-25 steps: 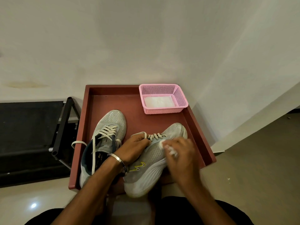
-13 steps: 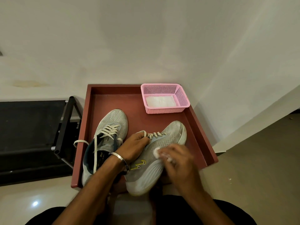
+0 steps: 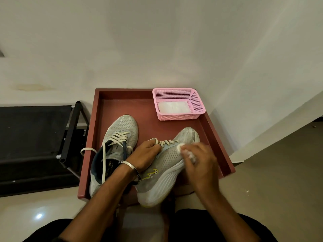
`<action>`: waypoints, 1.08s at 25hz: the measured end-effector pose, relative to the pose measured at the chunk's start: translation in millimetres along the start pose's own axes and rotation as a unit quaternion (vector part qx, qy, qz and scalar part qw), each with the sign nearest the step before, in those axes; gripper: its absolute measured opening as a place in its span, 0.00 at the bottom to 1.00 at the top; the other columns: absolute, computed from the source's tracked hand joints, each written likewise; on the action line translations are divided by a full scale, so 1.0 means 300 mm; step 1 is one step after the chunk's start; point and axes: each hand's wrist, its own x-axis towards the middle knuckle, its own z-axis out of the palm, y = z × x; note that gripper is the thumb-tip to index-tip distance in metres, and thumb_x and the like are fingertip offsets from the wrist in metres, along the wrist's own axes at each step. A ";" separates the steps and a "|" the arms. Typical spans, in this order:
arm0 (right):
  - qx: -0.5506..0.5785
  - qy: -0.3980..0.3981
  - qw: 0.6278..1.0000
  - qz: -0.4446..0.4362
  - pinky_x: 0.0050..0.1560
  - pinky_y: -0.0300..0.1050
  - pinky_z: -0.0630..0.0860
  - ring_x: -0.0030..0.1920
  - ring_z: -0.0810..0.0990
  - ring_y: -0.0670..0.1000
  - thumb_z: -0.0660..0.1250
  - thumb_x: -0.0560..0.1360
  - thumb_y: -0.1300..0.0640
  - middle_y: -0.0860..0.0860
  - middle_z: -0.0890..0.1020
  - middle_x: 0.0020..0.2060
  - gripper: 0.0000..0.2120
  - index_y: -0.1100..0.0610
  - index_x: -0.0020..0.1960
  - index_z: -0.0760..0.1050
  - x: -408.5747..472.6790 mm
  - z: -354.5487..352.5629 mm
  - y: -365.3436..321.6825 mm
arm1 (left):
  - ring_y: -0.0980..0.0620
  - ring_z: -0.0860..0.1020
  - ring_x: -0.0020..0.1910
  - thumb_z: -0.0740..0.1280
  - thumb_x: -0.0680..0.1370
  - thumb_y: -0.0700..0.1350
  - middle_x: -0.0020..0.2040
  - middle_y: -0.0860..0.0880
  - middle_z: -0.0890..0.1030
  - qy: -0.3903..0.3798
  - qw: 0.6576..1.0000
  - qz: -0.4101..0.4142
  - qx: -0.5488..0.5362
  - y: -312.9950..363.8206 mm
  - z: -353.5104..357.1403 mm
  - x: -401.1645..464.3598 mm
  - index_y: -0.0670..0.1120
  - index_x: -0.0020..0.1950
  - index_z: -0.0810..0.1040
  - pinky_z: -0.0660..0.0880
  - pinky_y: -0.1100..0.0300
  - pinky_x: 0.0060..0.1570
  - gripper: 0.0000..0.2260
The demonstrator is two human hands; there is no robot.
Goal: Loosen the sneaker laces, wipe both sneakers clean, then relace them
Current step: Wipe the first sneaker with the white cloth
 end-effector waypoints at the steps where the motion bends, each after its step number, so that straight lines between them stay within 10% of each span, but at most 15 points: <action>1: 0.007 -0.039 0.998 -0.046 0.44 0.37 0.74 0.47 0.78 0.49 0.70 0.76 0.60 0.48 0.81 0.46 0.05 0.55 0.51 0.83 -0.048 0.016 -0.029 | 0.55 0.65 0.31 0.61 0.80 0.40 0.32 0.51 0.68 -0.002 1.000 0.002 0.001 0.002 0.001 -0.002 0.45 0.38 0.69 0.64 0.59 0.34 0.11; 3: 0.036 -0.085 0.989 -0.112 0.46 0.36 0.74 0.48 0.76 0.46 0.69 0.76 0.58 0.47 0.80 0.46 0.06 0.55 0.51 0.83 -0.073 0.013 -0.032 | 0.55 0.65 0.31 0.61 0.80 0.40 0.32 0.51 0.68 -0.008 1.000 0.008 0.008 0.007 0.000 -0.004 0.44 0.38 0.70 0.64 0.60 0.33 0.10; 7: -0.009 0.018 0.999 0.048 0.41 0.40 0.76 0.48 0.79 0.53 0.71 0.76 0.60 0.50 0.81 0.48 0.06 0.56 0.52 0.83 0.071 -0.029 0.059 | 0.52 0.66 0.34 0.61 0.79 0.40 0.34 0.49 0.68 -0.011 1.000 0.007 0.010 0.003 0.000 -0.001 0.44 0.38 0.69 0.64 0.55 0.38 0.09; 12: 0.013 -0.081 0.991 -0.106 0.44 0.36 0.73 0.46 0.76 0.47 0.70 0.76 0.61 0.48 0.80 0.45 0.06 0.56 0.51 0.83 -0.061 0.008 -0.011 | 0.54 0.66 0.32 0.61 0.80 0.39 0.33 0.49 0.69 -0.013 1.000 0.016 0.009 0.007 0.001 -0.007 0.44 0.38 0.70 0.65 0.56 0.35 0.10; 16: -0.024 0.034 0.997 0.057 0.41 0.42 0.74 0.47 0.78 0.53 0.70 0.75 0.61 0.50 0.80 0.46 0.06 0.56 0.51 0.83 0.092 -0.030 0.066 | 0.54 0.67 0.34 0.61 0.79 0.40 0.35 0.49 0.69 -0.019 0.999 0.026 0.012 0.000 0.008 -0.011 0.39 0.39 0.71 0.65 0.55 0.37 0.10; 22: -0.011 -0.057 0.997 -0.055 0.42 0.32 0.70 0.47 0.75 0.46 0.69 0.76 0.59 0.49 0.79 0.46 0.06 0.56 0.52 0.83 0.011 -0.007 0.018 | 0.53 0.69 0.35 0.61 0.79 0.41 0.36 0.49 0.71 -0.037 0.998 0.046 0.005 0.009 0.014 -0.030 0.35 0.40 0.71 0.67 0.53 0.39 0.11; 27: 0.001 -0.028 1.000 -0.003 0.44 0.32 0.70 0.47 0.76 0.48 0.68 0.76 0.56 0.49 0.80 0.46 0.07 0.56 0.51 0.83 -0.004 0.015 -0.032 | 0.60 0.68 0.32 0.60 0.80 0.38 0.32 0.57 0.72 -0.030 0.998 0.059 -0.003 0.024 0.030 -0.046 0.48 0.33 0.70 0.68 0.61 0.37 0.15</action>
